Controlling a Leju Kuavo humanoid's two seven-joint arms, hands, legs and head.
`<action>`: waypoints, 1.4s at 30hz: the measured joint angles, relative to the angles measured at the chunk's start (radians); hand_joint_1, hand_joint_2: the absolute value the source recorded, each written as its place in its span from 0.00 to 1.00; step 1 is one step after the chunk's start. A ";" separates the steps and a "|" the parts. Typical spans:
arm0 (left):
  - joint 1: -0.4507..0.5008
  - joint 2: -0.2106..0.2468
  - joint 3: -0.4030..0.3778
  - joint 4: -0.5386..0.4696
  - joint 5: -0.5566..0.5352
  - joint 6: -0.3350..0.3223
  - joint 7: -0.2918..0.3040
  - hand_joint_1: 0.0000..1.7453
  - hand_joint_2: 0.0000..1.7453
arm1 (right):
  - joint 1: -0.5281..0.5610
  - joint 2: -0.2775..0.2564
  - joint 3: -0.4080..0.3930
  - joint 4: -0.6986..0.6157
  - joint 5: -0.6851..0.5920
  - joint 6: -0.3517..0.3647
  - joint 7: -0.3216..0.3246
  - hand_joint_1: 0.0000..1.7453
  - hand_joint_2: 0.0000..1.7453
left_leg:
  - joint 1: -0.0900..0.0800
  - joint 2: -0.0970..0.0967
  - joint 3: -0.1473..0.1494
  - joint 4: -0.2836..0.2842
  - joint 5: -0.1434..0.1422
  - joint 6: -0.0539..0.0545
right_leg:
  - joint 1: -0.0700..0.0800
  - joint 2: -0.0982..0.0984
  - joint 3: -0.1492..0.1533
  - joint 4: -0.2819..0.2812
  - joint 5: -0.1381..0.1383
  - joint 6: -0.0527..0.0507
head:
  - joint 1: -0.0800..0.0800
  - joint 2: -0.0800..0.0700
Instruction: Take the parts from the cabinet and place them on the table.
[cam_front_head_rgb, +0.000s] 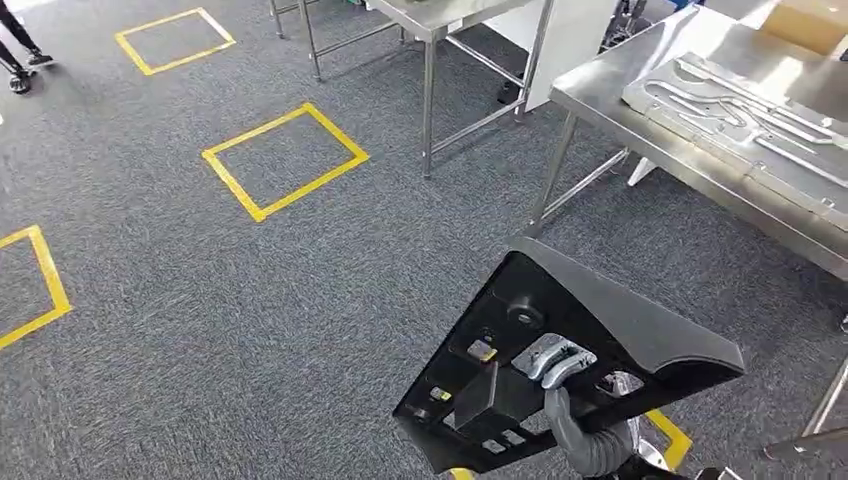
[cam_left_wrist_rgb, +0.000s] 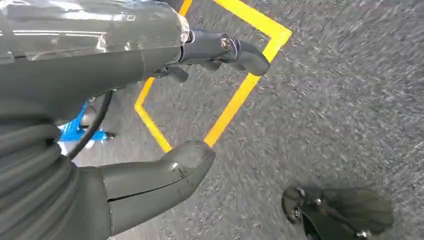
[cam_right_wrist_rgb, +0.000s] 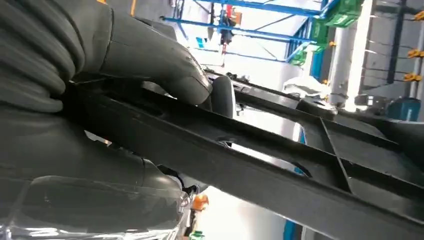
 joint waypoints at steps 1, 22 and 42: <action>0.000 -0.002 0.000 0.000 0.000 0.000 0.004 0.00 1.00 | 0.000 0.000 0.000 0.000 0.000 0.000 0.004 1.00 1.00 | 0.001 0.011 0.003 -0.006 0.005 0.008 | 0.001 0.011 -0.003 -0.002 0.003 0.009 | 0.000 0.000; 0.002 -0.012 0.011 0.000 0.006 -0.003 0.030 0.00 1.00 | -0.015 0.002 0.000 -0.001 0.005 0.002 0.008 1.00 1.00 | 0.001 0.064 -0.113 0.301 -0.169 -0.029 | 0.002 -0.096 0.009 -0.015 0.004 -0.026 | 0.000 0.000; 0.005 -0.018 0.018 0.000 -0.010 -0.008 0.009 0.00 1.00 | 0.009 0.002 0.000 -0.017 0.018 -0.017 0.022 1.00 1.00 | 0.000 0.127 0.018 -0.010 -0.011 0.020 | 0.001 -0.164 -0.014 0.040 0.003 0.022 | 0.000 0.000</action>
